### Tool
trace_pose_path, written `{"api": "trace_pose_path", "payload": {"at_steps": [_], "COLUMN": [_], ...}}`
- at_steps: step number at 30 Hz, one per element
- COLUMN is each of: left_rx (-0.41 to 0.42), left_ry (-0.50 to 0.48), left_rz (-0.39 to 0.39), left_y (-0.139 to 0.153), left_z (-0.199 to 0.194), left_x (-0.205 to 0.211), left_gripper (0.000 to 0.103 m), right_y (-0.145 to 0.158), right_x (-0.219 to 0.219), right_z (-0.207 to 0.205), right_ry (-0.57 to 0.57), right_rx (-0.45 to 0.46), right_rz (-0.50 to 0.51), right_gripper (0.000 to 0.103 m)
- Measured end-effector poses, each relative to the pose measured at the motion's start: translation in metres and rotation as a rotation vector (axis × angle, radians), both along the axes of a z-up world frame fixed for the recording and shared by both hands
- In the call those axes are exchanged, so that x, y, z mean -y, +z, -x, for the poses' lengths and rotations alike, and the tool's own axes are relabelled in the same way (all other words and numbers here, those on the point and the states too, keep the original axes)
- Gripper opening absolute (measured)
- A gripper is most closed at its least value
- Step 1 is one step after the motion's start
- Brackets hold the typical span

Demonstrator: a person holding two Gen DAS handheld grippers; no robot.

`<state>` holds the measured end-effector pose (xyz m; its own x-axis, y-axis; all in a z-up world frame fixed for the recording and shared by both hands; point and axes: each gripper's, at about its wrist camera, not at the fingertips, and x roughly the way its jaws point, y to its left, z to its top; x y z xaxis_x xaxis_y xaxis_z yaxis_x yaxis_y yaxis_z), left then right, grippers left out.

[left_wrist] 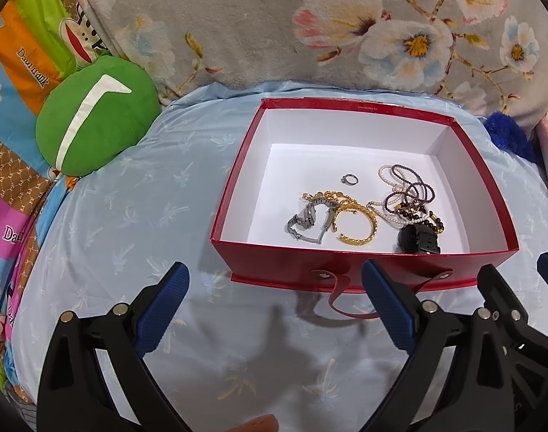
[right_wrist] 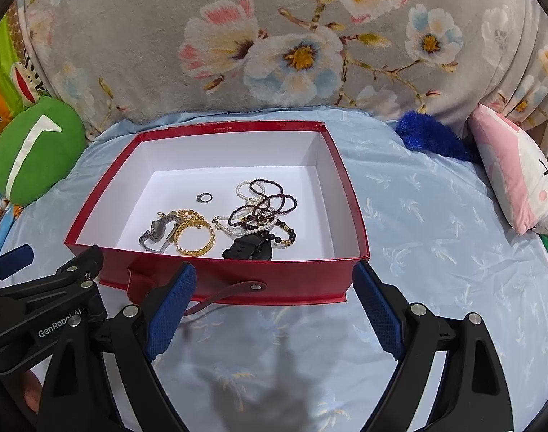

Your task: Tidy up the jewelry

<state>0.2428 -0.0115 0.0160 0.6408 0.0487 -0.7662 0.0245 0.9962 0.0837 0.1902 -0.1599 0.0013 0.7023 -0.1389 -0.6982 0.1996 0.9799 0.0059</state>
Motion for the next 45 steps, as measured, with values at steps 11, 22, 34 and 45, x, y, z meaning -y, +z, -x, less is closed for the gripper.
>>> {"api": "trace_pose_path", "payload": {"at_steps": [11,22,34,45], "left_rx": [0.005,0.004,-0.013,-0.012], "left_ry": [0.001,0.001,0.002,0.000], "left_rz": [-0.007,-0.006,-0.002,-0.007], "left_y": [-0.0009,-0.0010,-0.0046,-0.0045], "left_z": [0.0000,0.0003,-0.0003,0.0011], "left_x": [-0.0004,0.0005,0.0017,0.0027], "left_gripper": [0.094,0.094,0.094,0.094], "right_y": [-0.0008,-0.0010,-0.0014,-0.0013], "right_x": [-0.0004,0.0045,0.0062,0.0058], "right_z": [-0.0005,0.0001,0.0013,0.0015], "right_ry": [0.003,-0.002,-0.007,-0.008], "right_rx": [-0.001,-0.004,-0.004,-0.004], "right_rz": [0.002,0.005,0.017,0.022], "right_gripper": [0.086,0.086,0.086,0.086]}}
